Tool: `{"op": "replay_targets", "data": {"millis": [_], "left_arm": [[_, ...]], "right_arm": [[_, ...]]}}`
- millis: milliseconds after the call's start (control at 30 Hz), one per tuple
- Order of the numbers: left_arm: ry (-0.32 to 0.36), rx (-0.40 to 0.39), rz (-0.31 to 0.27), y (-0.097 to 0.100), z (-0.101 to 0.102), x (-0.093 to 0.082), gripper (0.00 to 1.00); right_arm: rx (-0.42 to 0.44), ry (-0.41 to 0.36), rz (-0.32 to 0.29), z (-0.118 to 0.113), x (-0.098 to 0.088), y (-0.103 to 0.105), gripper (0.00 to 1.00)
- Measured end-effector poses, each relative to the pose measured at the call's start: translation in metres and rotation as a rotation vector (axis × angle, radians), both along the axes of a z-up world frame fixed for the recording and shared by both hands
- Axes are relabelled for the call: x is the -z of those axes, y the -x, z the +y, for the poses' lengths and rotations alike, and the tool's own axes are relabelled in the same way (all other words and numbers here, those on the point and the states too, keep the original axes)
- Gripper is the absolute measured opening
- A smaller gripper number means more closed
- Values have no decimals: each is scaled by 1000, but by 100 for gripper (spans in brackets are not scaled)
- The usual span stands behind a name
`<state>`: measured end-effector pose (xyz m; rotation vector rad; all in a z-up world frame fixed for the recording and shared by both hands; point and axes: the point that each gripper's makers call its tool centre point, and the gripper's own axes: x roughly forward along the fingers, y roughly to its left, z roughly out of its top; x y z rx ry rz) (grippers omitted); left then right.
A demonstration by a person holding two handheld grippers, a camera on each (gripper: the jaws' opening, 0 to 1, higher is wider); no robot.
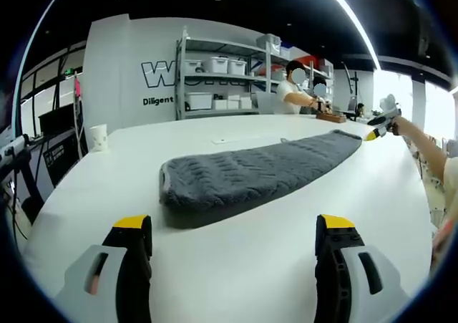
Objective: Open the folded towel by lifting each exposed corner and separating the folded layers until the towel lies flat within the target outline without major curled edges
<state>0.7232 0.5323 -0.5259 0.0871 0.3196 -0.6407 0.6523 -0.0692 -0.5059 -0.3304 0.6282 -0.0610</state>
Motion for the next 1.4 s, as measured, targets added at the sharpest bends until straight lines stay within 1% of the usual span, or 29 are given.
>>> {"op": "replay_targets", "data": {"millis": [33,100,167,200,233,300,333,400,467,500,567,600,633,700,733,767,867,933,1000,1067,1200,1233,1267,1300,1333,1400], "left_arm": [[0,0,-1,0,0,0,93],[1,0,-3,1,0,-1,93],[3,-1,-11,1,0,-3,93],[2,0,-14,1,0,-4,93],[2,1,-14,1,0,-4,93],[1,-2,-11,0,1,-3,93],[0,-3,-11,0,1,-2,93],[-2,-3,-8,0,1,-1,93],[-4,-1,-5,0,0,0,93],[-4,0,-5,0,0,0,93],[-6,-2,-5,0,1,0,93],[-6,-6,-3,-1,2,0,93],[-1,-27,-18,-1,5,-3,92],[9,-27,-37,-1,5,-9,92],[19,-24,-43,-1,4,-12,92],[26,-21,-42,-2,4,-13,92],[30,-37,-37,-4,7,-11,92],[16,-46,-30,-6,9,-7,92],[15,-39,-24,-5,7,-6,92],[20,-32,-26,-4,6,-7,92],[21,-43,-36,-5,8,-10,92],[24,-45,-37,-6,9,-11,92],[44,-58,-28,-9,9,-12,91],[40,-63,-33,-10,8,-14,91],[18,-68,-43,-12,9,-17,91],[13,-67,-46,-15,7,-23,91]], "right_arm": [[-8,-9,-13,8,-3,5,99],[-58,-10,-80,22,-11,6,99],[-46,-9,-128,29,-16,13,99],[-60,5,-131,34,-15,17,99],[-64,4,-127,41,-11,23,99],[-85,-13,-117,52,-6,31,99],[-105,-22,-127,60,-5,33,99],[-144,-58,-146,77,-4,36,99],[-208,-95,-161,97,-3,38,99],[-232,-125,-157,107,0,41,99],[-287,-138,-146,123,6,49,99],[-281,-136,-144,124,7,51,99],[-283,-134,-142,127,8,55,99],[-272,-133,-137,126,10,58,99],[-250,-147,-123,123,12,62,99],[-240,-155,-125,122,11,65,99],[-223,-172,-162,122,5,70,99],[-230,-175,-168,128,1,73,99],[-262,-154,-170,134,-5,77,99],[-260,-173,-178,136,-8,78,99],[-266,-175,-168,141,-6,80,98],[-272,-168,-155,142,-4,81,98],[-281,-164,-142,143,-1,82,98],[-284,-163,-136,143,0,83,98],[-285,-162,-134,144,0,83,98],[-278,-173,-145,142,-2,81,98]]}}
